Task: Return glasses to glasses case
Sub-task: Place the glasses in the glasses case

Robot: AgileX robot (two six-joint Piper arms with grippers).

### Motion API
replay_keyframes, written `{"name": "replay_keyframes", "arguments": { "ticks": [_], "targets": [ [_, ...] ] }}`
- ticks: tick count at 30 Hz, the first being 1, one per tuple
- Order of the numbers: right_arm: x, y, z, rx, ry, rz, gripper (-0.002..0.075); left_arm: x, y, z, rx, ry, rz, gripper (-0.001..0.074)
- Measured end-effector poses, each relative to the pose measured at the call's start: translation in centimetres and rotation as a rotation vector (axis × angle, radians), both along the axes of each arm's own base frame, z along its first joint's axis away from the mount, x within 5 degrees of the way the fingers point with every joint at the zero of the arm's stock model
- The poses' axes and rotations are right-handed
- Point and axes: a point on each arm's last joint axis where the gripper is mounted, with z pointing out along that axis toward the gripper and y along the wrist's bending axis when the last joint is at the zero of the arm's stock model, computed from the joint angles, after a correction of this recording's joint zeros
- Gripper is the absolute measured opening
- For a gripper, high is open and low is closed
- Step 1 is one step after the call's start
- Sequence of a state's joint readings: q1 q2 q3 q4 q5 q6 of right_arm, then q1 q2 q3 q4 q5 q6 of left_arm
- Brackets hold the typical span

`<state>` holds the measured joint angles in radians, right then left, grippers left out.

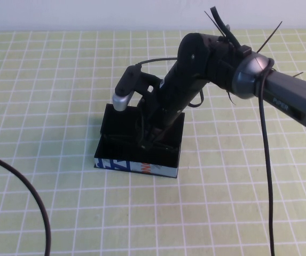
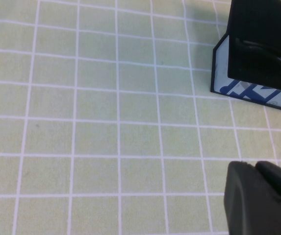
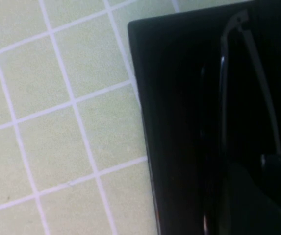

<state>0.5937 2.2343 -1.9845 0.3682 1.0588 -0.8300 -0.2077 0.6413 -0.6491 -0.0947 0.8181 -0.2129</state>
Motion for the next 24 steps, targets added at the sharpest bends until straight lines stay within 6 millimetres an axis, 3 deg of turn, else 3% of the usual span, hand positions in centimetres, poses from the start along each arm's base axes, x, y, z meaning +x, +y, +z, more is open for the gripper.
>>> {"name": "replay_keyframes", "arguments": {
  "ticks": [12,18,24],
  "targets": [
    [0.2,0.3,-1.5,0.004,0.044,-0.007,0.0103,0.0,0.0,0.0,0.0,0.0,0.0,-0.0003],
    [0.1,0.4,-1.5,0.012,0.049,-0.008,0.0008,0.0,0.0,0.0,0.0,0.0,0.0,-0.0004],
    [0.0,0.4,-1.4,0.039,0.079,-0.014,0.0,0.0,0.0,0.0,0.0,0.0,0.0,-0.0004]
  ]
}}
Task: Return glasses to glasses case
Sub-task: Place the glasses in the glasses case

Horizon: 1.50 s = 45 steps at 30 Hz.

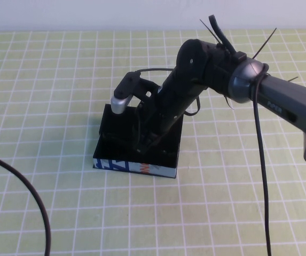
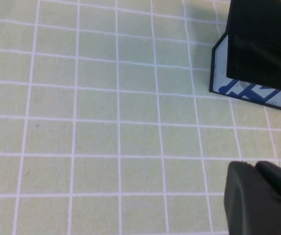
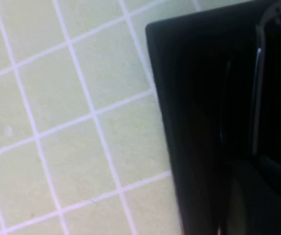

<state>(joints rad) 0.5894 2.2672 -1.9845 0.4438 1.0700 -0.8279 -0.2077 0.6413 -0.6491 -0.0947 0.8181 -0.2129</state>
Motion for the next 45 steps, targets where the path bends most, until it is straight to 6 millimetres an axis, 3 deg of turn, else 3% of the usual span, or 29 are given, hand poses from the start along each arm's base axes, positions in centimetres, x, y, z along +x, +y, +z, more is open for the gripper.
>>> {"name": "replay_keyframes", "arguments": {
  "ticks": [9,19,30,38,45],
  "targets": [
    [-0.5,0.3,0.2,0.036,0.054,0.026,-0.0001,-0.1,0.0,-0.1,0.002,0.009,-0.001,-0.0004],
    [-1.2,0.1,0.2,0.029,0.035,0.191,-0.0001,-0.1,0.0,-0.1,0.004,0.011,-0.003,-0.0003],
    [-1.1,0.1,0.1,0.028,0.012,0.202,0.0026,-0.1,0.0,-0.1,0.012,0.012,-0.009,-0.0003],
    [-0.8,-0.5,3.5,0.124,-0.055,0.142,0.0126,-0.1,0.0,-0.1,0.012,0.014,-0.01,-0.0004],
    [-0.3,-1.5,4.3,0.138,-0.043,0.102,0.01,-0.1,0.0,-0.1,0.016,0.013,-0.013,-0.0003]
  ]
}}
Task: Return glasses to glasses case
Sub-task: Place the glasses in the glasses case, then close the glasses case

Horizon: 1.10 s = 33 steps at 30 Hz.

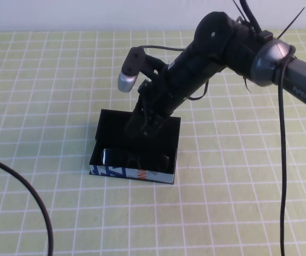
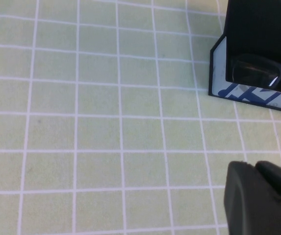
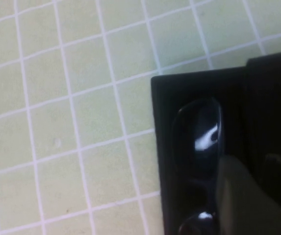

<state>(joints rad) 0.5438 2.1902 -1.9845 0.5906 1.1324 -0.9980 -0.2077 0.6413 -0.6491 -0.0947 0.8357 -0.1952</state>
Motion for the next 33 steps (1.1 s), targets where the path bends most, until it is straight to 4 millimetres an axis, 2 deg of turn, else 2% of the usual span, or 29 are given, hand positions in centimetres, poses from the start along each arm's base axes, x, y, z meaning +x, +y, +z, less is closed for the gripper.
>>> {"name": "replay_keyframes", "arguments": {
  "ticks": [2,5,8,11,16,21,26,29,33],
  "targets": [
    [0.4,-0.4,0.1,0.007,0.031,-0.061,0.0049,0.0,-0.1,-0.1,0.024,-0.001,-0.029,-0.0003],
    [1.6,-1.4,0.3,0.04,0.115,-0.255,0.0001,0.2,-0.5,-0.5,0.099,0.017,-0.153,-0.0003],
    [3.2,-3.0,0.4,0.081,0.189,-0.437,-0.0011,1.2,-1.2,-1.2,0.131,0.057,-0.266,-0.0003],
    [4.4,-4.6,0.5,0.107,0.227,-0.546,-0.0015,2.7,-2.1,-1.9,0.126,0.076,-0.363,-0.0004],
    [5.3,-5.8,0.6,0.135,0.235,-0.611,-0.0016,5.3,-3.9,-3.6,0.06,0.113,-0.504,-0.0003],
    [5.5,-5.7,0.7,0.179,0.256,-0.629,-0.0016,7.9,-5.3,-5.2,0.037,0.079,-0.566,-0.0003],
    [5.7,-5.5,0.0,0.184,0.276,-0.635,-0.0016,10.1,-7.6,-7.4,0.103,0.02,-0.642,-0.0003],
    [5.9,-5.5,-0.7,0.171,0.279,-0.638,-0.0016,11.1,-8.9,-9.3,0.134,0.04,-0.653,-0.0003],
    [6.3,-5.8,-1.9,0.12,0.27,-0.652,-0.0016,12.5,-9.6,-11.8,0.131,0.091,-0.581,-0.0003]
  ]
}}
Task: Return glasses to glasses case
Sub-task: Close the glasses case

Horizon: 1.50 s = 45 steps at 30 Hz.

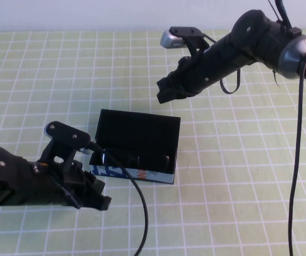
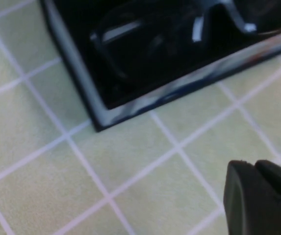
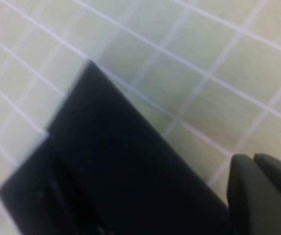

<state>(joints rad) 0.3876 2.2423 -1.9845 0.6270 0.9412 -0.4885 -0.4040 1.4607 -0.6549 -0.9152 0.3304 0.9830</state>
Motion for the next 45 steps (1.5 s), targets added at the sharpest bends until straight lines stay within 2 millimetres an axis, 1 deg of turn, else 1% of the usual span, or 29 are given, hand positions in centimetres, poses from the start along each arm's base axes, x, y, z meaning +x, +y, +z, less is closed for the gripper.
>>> {"name": "replay_keyframes", "arguments": {
  "ticks": [4,9,11,14,16,21,25,28,34,40,42,45],
  "targets": [
    [0.9,-0.7,-1.9,-0.028,0.026,-0.041,-0.0016,1.0,-0.1,-1.8,-0.001,0.032,0.081,-0.0003],
    [1.8,-1.2,-4.0,-0.039,0.042,-0.078,-0.0016,1.7,-0.3,-3.4,0.007,0.052,0.114,-0.0003],
    [1.9,-1.2,-4.9,-0.045,0.05,-0.065,-0.0016,2.0,-0.4,-3.7,0.0,0.053,0.121,-0.0003],
    [1.9,-1.1,-6.0,-0.046,0.061,-0.024,-0.0016,2.6,-0.8,-3.5,-0.018,0.035,0.11,-0.0003],
    [1.8,-1.0,-6.2,-0.038,0.064,0.004,-0.0016,3.0,-1.0,-3.1,-0.035,0.02,0.105,-0.0003],
    [1.4,-0.7,-6.1,-0.006,0.065,0.083,-0.0016,3.9,-1.5,-2.2,-0.055,-0.018,0.098,-0.0003],
    [0.9,-0.3,-5.7,0.048,0.067,0.16,-0.0016,4.0,-1.5,-2.2,-0.056,-0.019,0.098,-0.0003],
    [0.6,-0.1,-5.3,0.084,0.074,0.206,-0.0016,4.0,-1.5,-2.6,-0.051,-0.009,0.099,-0.0003],
    [0.1,0.3,-4.2,0.145,0.102,0.266,-0.0017,4.1,-1.7,-4.1,-0.04,0.043,0.093,-0.0003],
    [-0.3,0.7,-3.6,0.2,0.133,0.288,-0.0017,4.4,-1.9,-4.1,-0.052,0.047,0.097,-0.0003],
    [-0.4,1.0,-3.6,0.2,0.132,0.296,-0.0017,4.5,-2.1,-3.9,-0.052,0.038,0.065,-0.0003],
    [-0.9,1.8,-3.7,0.196,0.142,0.311,-0.0017,4.6,-2.6,-3.1,-0.041,0.004,-0.05,-0.0003]
  ]
}}
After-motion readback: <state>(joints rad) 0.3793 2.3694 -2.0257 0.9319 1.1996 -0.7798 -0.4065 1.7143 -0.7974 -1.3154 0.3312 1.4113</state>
